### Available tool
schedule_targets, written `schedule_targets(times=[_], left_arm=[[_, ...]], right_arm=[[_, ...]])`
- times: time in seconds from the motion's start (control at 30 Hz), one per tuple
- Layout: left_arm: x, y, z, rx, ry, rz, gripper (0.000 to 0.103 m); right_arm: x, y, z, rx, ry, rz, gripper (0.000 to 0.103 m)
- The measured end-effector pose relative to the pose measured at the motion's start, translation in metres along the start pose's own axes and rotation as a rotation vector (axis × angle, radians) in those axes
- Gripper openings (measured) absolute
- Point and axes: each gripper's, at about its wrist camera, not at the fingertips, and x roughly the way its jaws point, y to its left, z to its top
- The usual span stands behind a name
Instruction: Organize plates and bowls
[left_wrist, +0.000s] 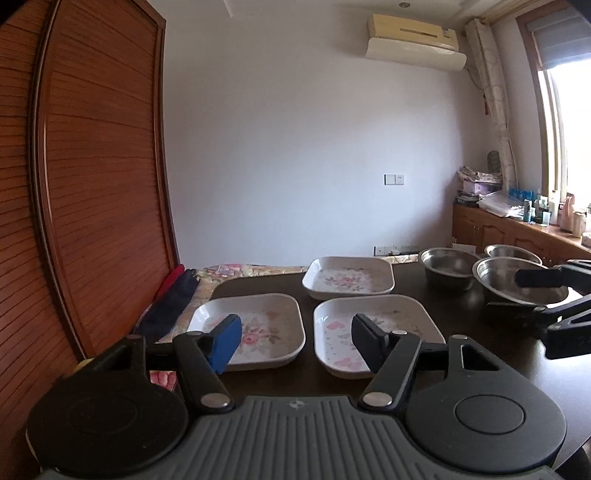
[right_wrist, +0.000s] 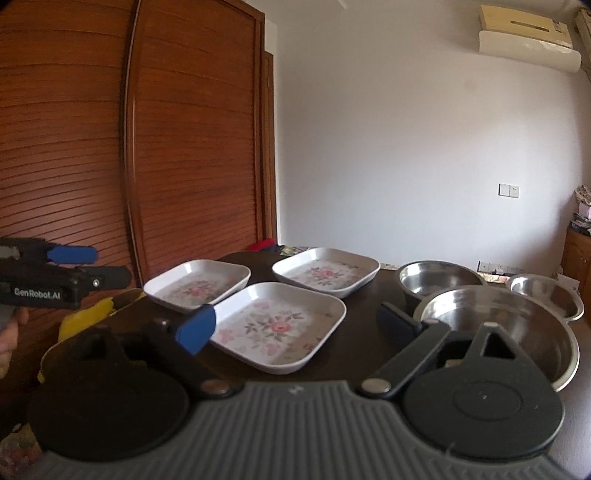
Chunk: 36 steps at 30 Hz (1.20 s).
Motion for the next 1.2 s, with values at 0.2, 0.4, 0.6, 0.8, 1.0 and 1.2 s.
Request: schedule_targets(times=[0.2,0.4,0.6,0.8,1.0,1.2], left_arm=[[0.008,0.003,0.008,-0.015,0.032,-0.026,0.069],[0.033,0.005,0.002,-0.069,0.134,-0.089,0.047],[0.060,0.000,-0.009,-0.077,0.211,-0.105,0.042],[0.079,0.004,-0.009,-0.122,0.257,-0.123,0.042],[0.088,0.011,-0.010,-0.189,0.275,-0.148,0.042],[0.094,0.013,-0.016,-0.210,0.285,-0.149,0.041]], right_arm=[[0.011,-0.003,0.003,0.006,0.034,0.019,0.079],[0.040,-0.016,0.009,0.089,0.107,0.044,0.064],[0.081,-0.027,0.012,0.142,0.206,0.024,0.055],[0.105,-0.029,0.024,0.123,0.242,-0.015,0.055],[0.122,-0.033,0.030,0.136,0.276,-0.033,0.055],[0.137,-0.036,0.034,0.133,0.300,-0.066,0.055]])
